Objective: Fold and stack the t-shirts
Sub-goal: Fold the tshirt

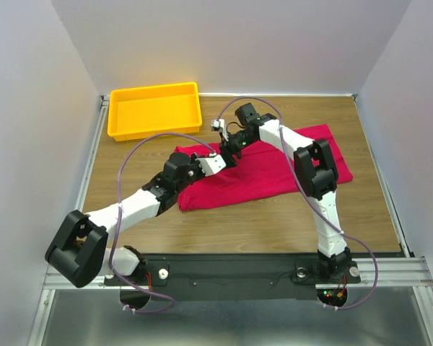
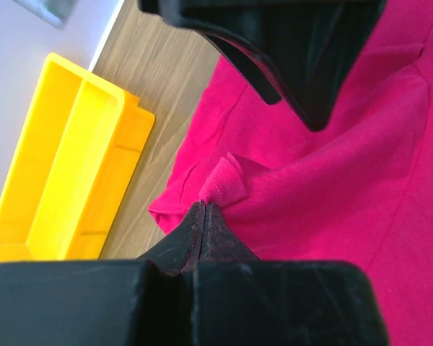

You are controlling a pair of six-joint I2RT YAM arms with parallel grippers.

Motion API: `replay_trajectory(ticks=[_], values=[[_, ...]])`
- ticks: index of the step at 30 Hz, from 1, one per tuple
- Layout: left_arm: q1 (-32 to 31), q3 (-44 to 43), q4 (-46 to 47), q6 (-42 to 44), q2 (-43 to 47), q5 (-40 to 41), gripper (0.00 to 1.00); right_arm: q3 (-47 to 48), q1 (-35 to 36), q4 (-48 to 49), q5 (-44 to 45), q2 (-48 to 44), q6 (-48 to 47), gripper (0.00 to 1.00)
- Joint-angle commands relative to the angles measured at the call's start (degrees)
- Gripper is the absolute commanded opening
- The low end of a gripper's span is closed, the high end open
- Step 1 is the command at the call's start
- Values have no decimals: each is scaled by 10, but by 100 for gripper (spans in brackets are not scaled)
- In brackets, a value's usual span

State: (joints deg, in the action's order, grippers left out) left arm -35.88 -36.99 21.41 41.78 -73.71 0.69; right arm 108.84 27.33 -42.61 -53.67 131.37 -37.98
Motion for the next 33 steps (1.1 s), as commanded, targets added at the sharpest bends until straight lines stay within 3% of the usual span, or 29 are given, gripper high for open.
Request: replay_trajectory(ticks=[1, 7, 12, 22, 30, 33], values=[[0, 24, 3, 13, 44, -4, 0, 9, 8, 14, -10, -20, -53, 64], [-1, 66, -4, 56, 91, -43, 0, 23, 10, 14, -35, -9, -54, 64], [-4, 95, -12, 83, 135, -66, 0, 13, 21, 14, -52, -11, -126, 66], [-20, 97, -73, 59, 150, -108, 0, 6, 38, 14, -73, -24, -112, 65], [-37, 43, -213, 61, 115, -148, 0, -31, 38, 13, -34, -65, -128, 64], [-45, 21, -263, 53, 99, -122, 1, -51, 38, 14, -2, -88, -128, 64]])
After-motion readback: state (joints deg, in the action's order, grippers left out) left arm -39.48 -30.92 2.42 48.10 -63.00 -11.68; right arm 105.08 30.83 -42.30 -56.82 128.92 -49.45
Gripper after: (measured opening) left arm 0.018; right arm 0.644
